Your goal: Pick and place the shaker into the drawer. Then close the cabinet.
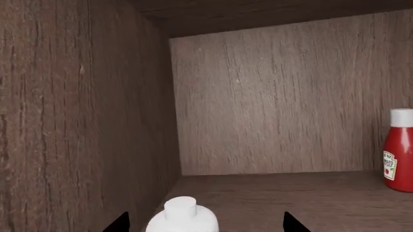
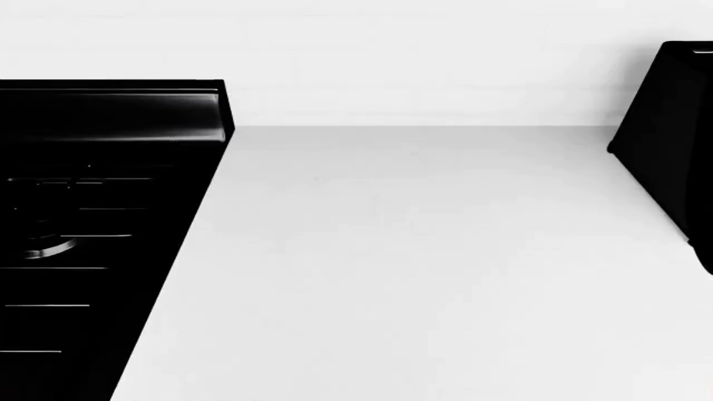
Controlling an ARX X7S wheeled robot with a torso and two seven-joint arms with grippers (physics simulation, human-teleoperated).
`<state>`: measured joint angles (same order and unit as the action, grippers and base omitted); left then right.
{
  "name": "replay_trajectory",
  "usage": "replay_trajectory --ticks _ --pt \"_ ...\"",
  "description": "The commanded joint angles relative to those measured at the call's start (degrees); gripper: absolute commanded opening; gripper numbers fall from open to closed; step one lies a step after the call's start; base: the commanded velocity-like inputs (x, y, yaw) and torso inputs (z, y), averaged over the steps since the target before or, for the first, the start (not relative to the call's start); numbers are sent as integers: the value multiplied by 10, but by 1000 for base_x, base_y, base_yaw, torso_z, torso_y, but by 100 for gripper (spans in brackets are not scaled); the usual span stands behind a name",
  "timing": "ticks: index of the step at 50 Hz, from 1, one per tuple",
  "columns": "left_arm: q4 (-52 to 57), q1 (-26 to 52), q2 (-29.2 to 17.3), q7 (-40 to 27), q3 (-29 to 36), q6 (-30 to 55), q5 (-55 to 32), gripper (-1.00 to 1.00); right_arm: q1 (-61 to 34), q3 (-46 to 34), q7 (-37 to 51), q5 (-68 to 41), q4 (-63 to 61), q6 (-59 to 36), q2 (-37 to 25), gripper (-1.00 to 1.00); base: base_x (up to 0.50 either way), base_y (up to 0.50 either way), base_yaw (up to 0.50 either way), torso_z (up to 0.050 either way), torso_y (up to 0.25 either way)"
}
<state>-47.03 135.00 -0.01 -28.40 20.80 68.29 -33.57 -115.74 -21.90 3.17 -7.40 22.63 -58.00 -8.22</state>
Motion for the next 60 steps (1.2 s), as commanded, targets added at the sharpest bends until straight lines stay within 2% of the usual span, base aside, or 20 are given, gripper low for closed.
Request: replay_trajectory --ticks 1,18,24,35,48,52,53,60 --pt "-57 0 0 2 43 -37 -20 100 30 -5 16 -47 16 -7 -15 100 0 -3 -4 0 0" --pt "-86 0 0 -16 33 -59 34 100 36 -8 20 -51 7 -13 -18 100 -3 -3 -5 0 -2" --pt "-100 0 0 -17 65 -71 7 100 37 -9 20 -52 6 -13 -19 100 -2 -3 -6 0 -2" --pt "-156 0 0 -12 175 -115 -97 100 37 -13 24 -51 5 -14 -20 100 -3 -3 -6 0 -3" --pt "-200 0 0 -4 211 -140 -123 100 45 -12 28 -54 2 -9 -22 100 0 -2 -4 0 -8" --pt "-216 0 0 -5 245 -153 -151 100 46 -12 29 -55 -1 -11 -22 100 3 -2 -4 0 -9" --pt "-219 0 0 -6 252 -156 -158 -100 46 -12 29 -55 0 -11 -22 100 0 0 -5 0 -12" --pt "-223 0 0 -10 277 -164 -181 -100 48 -11 31 -56 0 -7 -24 100 3 -2 -5 0 -13"
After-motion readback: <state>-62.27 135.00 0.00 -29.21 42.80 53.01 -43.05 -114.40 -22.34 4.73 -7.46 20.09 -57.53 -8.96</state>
